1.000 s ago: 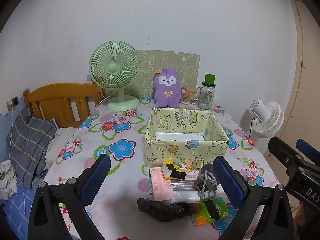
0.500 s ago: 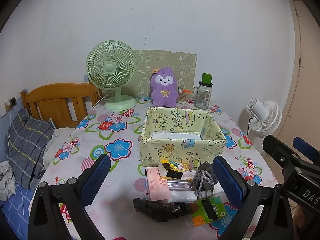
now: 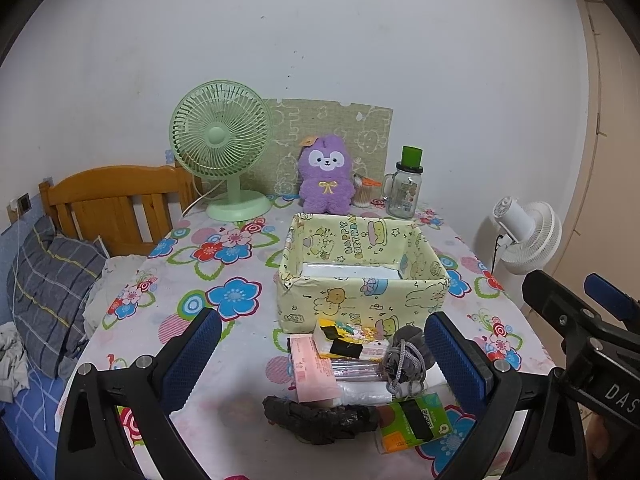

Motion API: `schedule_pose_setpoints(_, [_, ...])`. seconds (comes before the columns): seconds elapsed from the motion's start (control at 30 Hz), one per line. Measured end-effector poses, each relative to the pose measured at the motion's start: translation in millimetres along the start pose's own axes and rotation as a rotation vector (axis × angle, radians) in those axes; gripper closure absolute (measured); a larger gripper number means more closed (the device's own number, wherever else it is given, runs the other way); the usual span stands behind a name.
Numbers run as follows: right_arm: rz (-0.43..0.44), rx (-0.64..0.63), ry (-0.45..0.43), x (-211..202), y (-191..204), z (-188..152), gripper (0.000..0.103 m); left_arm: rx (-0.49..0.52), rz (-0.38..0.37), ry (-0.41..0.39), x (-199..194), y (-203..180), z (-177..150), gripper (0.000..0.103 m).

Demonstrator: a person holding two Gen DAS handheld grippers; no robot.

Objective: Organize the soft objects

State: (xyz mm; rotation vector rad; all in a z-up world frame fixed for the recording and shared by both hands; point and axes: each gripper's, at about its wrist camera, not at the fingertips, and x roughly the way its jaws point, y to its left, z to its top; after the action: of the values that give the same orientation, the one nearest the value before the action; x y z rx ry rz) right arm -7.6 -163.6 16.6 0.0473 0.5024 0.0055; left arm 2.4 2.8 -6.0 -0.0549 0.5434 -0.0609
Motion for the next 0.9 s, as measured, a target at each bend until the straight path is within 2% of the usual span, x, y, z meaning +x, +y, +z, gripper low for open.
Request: schedule_pose_setpoints(0.9, [0.011, -0.012, 0.002, 1.2, 4.5, -1.5, 0.0, -0.001, -0.011, 0.005, 1.8, -1.6, -2.7, 0.004])
